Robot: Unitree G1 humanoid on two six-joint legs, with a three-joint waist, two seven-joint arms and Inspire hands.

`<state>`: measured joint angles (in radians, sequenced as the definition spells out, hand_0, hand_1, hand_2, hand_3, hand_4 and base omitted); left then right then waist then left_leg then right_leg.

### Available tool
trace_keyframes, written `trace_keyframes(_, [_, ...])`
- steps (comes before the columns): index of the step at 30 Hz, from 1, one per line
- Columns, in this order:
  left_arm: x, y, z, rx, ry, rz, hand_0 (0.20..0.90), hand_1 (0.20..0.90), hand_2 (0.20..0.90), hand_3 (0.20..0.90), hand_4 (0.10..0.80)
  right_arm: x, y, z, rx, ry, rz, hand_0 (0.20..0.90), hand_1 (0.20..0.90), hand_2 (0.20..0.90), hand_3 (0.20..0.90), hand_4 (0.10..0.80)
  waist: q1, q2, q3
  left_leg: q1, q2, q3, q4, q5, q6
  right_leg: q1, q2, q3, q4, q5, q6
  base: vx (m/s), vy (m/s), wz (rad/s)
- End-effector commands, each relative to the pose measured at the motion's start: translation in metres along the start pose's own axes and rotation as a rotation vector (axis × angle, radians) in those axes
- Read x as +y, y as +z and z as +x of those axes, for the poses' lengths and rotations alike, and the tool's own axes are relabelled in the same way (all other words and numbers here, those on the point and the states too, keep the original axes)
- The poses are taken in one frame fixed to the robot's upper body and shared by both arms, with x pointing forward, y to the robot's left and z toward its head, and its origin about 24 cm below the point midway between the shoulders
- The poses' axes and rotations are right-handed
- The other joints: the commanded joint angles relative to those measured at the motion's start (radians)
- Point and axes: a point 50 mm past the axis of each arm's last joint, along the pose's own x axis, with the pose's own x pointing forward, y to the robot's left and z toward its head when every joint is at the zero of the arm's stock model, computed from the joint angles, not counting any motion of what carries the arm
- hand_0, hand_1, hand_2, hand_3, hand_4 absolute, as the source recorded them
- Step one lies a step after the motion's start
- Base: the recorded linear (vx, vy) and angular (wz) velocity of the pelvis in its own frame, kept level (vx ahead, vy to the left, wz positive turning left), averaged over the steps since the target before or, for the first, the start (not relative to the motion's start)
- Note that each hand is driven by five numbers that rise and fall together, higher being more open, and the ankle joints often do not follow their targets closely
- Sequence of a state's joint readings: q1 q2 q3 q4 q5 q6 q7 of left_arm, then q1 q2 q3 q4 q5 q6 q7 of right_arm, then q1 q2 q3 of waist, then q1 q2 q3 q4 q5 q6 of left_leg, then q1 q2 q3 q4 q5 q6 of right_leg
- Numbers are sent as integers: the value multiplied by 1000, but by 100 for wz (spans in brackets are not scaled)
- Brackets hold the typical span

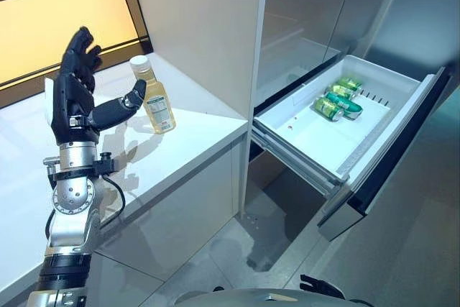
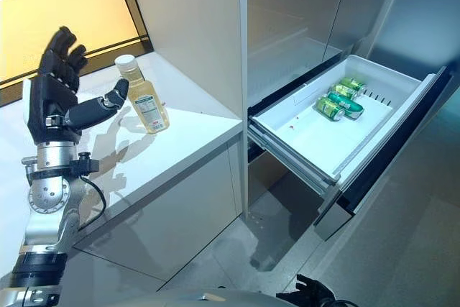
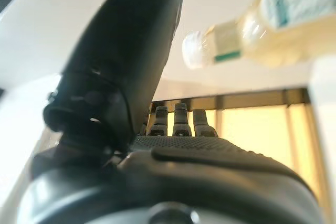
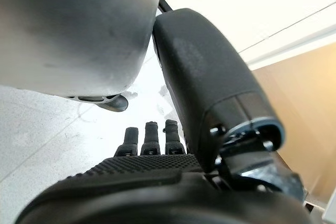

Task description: Put drinks into fridge and close the fridge

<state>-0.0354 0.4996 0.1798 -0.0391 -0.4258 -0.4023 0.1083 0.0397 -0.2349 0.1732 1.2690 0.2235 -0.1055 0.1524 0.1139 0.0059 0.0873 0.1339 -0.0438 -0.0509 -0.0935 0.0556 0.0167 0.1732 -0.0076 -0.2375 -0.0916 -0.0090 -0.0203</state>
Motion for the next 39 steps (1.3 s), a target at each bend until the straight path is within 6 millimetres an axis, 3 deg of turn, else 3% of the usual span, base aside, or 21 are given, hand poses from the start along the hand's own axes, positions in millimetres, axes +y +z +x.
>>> trace_keyframes(1, [-5,19,16,-130,-26,-33,900,900,900,900,800,10,27,5,-81,50,-49,900,900,900,900,800,1,19,-19,24,-1,51,6,-96,2,-11,-30,-27,101,-85,61,0,0,0])
trace_keyframes(8, [-3,3,21,-45,-61,-21,900,900,900,900,800,5,26,4,-75,46,-58,900,900,900,900,800,-19,22,-20,33,-1,69,6,-99,4,-12,-31,-14,107,-85,67,15,15,-1])
trace_keyframes(19, [1,-6,28,3,-40,55,900,900,900,900,800,4,24,4,-68,50,-61,900,900,900,900,800,-46,26,-20,47,-3,91,6,-107,12,-14,-30,11,115,-85,74,23,15,-4])
trace_keyframes(39, [17,12,60,-56,53,74,900,900,900,900,800,4,18,2,-46,49,-71,900,900,900,900,800,-95,34,-27,60,-7,125,6,-119,21,-23,-25,51,125,-88,81,20,13,-6])
